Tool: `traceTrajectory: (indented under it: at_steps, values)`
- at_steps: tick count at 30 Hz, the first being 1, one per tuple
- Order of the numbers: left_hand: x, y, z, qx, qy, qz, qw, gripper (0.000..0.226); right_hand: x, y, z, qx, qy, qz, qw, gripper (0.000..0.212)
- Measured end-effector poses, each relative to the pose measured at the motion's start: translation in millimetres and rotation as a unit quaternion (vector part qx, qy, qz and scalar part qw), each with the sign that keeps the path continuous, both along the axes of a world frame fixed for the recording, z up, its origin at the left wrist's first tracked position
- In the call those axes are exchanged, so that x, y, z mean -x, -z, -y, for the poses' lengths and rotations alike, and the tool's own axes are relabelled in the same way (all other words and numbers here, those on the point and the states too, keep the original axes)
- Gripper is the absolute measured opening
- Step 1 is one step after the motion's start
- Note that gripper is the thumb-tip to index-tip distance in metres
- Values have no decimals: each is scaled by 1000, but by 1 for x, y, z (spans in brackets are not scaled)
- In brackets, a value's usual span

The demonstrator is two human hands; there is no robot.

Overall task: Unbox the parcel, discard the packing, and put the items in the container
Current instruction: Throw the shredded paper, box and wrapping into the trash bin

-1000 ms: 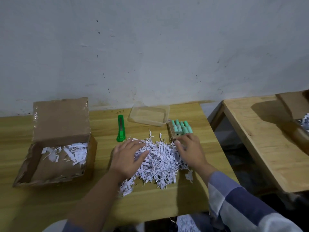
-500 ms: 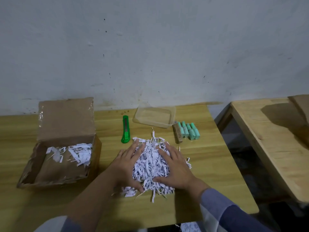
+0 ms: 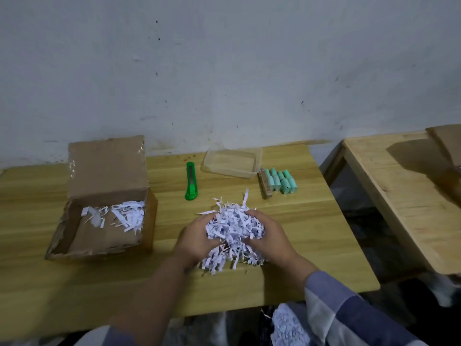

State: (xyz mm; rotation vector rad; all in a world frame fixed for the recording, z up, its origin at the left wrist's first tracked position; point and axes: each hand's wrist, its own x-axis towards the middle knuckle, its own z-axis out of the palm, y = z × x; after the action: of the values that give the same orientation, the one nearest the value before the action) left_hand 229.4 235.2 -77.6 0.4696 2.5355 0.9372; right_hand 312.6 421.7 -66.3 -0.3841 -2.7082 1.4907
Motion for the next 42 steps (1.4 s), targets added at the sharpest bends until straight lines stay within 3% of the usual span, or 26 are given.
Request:
traceTrajectory:
  at_steps: [4,12,17,21,27,34,39,42]
  values:
    - [-24,-15,-10,-43,-30,13,999,78,-23,-24,2,45,46,-3,998,61]
    - [-99,-47,-45,-139,32,60,988,81,-114,-53,-11,45,149,-14,988,59]
    - [-165,-54,-69,-135,94,107,981,95,-193,-49,-28,46,217,-18,975,58]
    - [-209,-42,-91,-145,126,135,972,88,-249,-38,-45,82,244,-9,966,52]
    - [-256,10,-115,-86,186,102,973,73,-307,12,-70,93,242,71,963,56]
    - [-282,95,-134,18,227,62,972,71,-332,96,-103,-13,140,168,976,66]
    - [-293,150,-153,26,167,145,975,86,-323,154,-123,11,149,217,965,76]
    - [-297,176,-158,37,157,174,971,82,-316,174,-126,63,162,241,955,76]
